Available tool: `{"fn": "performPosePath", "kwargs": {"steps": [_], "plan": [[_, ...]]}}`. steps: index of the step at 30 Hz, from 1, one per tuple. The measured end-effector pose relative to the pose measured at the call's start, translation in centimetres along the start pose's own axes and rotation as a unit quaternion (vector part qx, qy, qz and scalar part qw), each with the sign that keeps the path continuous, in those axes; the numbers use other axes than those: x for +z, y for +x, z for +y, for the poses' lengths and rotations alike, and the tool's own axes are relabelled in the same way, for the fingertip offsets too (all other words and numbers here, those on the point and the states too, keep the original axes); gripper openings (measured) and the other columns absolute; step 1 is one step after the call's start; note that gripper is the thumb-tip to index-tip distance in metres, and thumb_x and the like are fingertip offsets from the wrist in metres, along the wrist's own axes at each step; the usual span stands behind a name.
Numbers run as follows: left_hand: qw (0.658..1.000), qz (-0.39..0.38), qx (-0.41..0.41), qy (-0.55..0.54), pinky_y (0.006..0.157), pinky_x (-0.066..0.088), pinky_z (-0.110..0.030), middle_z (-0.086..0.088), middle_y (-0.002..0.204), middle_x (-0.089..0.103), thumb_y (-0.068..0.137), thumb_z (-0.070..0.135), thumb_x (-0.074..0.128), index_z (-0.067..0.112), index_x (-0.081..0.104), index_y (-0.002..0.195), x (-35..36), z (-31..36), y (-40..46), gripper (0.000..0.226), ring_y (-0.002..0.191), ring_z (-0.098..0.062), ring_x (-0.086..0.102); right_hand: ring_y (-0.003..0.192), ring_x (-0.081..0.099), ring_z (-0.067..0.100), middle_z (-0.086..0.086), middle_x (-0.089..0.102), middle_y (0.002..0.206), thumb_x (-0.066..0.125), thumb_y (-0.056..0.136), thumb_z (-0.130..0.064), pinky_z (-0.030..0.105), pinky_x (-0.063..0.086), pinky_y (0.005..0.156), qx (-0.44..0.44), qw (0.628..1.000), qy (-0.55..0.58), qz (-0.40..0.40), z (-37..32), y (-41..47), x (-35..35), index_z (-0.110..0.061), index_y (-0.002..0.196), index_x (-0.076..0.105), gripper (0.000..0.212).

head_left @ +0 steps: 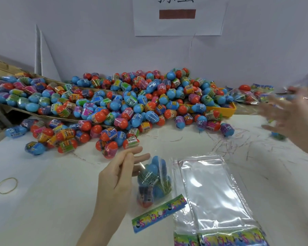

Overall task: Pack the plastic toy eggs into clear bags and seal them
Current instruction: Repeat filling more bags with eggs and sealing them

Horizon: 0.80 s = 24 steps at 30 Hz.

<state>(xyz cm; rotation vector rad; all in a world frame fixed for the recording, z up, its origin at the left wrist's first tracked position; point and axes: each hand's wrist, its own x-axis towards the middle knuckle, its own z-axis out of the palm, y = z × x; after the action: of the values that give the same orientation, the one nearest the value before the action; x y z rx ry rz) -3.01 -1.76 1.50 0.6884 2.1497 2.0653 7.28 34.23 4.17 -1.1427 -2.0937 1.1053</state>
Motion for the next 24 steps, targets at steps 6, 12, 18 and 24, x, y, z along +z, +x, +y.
{"fn": "performPosePath", "kwargs": {"steps": [6, 12, 18, 24], "plan": [[1.0, -0.002, -0.005, -0.002, 0.06, 0.049, -0.01, 0.012, 0.087, 0.072, 0.095, 0.009, 0.036, 0.02, 0.063, 0.091, -0.1, -0.3, 0.0, 0.029, 0.078, -0.003, 0.068, 0.105, 0.059, 0.023, 0.002, 0.059, 0.119, 0.064, 0.086, -0.015, 0.039, 0.042, 0.098, -0.215, 0.967, -0.124, 0.052, -2.6, -0.9, -1.1, -0.033, 0.106, 0.061, 0.027], [1.0, -0.008, -0.017, -0.005, 0.059, 0.05, -0.011, 0.012, 0.086, 0.073, 0.095, 0.009, 0.036, 0.02, 0.063, 0.092, -0.2, -0.1, 0.3, 0.029, 0.076, -0.006, 0.069, 0.126, 0.042, 0.023, -0.005, 0.047, 0.137, 0.07, 0.078, -0.012, 0.037, 0.031, 0.103, -0.137, 0.989, -0.051, -0.012, -4.0, -3.6, 1.1, -0.022, 0.119, 0.059, 0.044], [1.0, -0.011, -0.023, -0.017, 0.059, 0.051, -0.013, 0.01, 0.084, 0.074, 0.095, 0.009, 0.036, 0.019, 0.063, 0.092, -0.1, -0.1, 0.4, 0.029, 0.069, -0.009, 0.069, 0.128, 0.042, 0.021, 0.008, 0.033, 0.148, 0.052, 0.088, -0.049, 0.037, 0.027, 0.102, -0.2, 0.978, -0.051, -0.039, -4.9, -6.1, 4.7, -0.024, 0.13, 0.049, 0.048], [0.999, -0.02, -0.029, -0.033, 0.056, 0.049, -0.011, 0.008, 0.081, 0.074, 0.094, 0.01, 0.036, 0.016, 0.063, 0.094, 0.2, -0.2, 0.6, 0.028, 0.066, -0.008, 0.068, 0.12, 0.049, 0.019, -0.005, 0.039, 0.144, 0.042, 0.09, -0.05, 0.037, 0.032, 0.101, -0.336, 0.905, -0.215, -0.145, -6.5, -9.0, 7.8, -0.033, 0.142, 0.028, 0.056]]}}
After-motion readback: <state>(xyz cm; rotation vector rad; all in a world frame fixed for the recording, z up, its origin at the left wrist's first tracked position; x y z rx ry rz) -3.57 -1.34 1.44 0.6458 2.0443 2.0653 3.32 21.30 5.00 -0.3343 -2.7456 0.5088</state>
